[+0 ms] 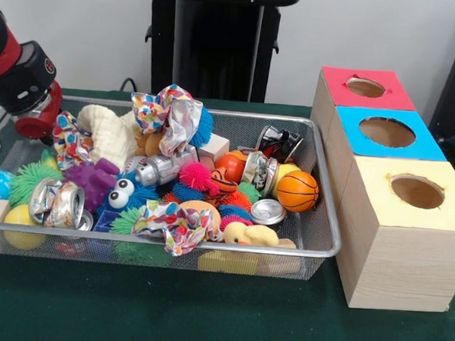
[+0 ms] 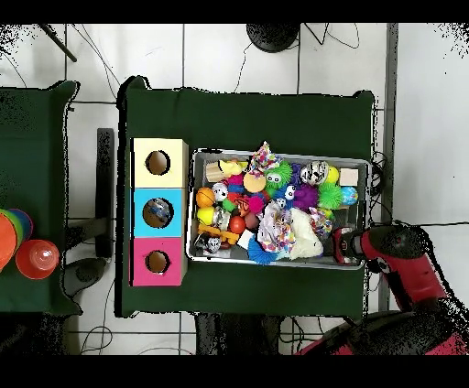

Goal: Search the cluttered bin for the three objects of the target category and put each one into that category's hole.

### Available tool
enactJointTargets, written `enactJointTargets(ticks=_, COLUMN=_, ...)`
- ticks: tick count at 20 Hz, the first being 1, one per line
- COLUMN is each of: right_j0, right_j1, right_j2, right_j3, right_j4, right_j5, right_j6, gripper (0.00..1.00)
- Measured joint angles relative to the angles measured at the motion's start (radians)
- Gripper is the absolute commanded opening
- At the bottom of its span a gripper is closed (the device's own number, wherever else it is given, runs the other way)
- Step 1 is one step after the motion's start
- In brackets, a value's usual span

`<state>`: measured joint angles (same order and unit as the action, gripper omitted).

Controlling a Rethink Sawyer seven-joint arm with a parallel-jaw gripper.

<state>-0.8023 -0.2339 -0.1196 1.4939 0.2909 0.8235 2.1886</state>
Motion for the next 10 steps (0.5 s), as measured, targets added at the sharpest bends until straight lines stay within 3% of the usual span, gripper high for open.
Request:
enactJointTargets(ticks=7, right_j0=-0.053, right_j1=-0.024, right_j2=0.056, right_j3=0.063, right_j4=-0.006, right_j5=-0.09, right_j6=0.0, gripper=1.0)
enactJointTargets(ticks=10, right_j0=-0.068, right_j1=-0.065, right_j2=0.091, right_j3=0.144, right_j4=-0.035, right_j5=-0.227, right_j6=0.0, gripper=1.0)
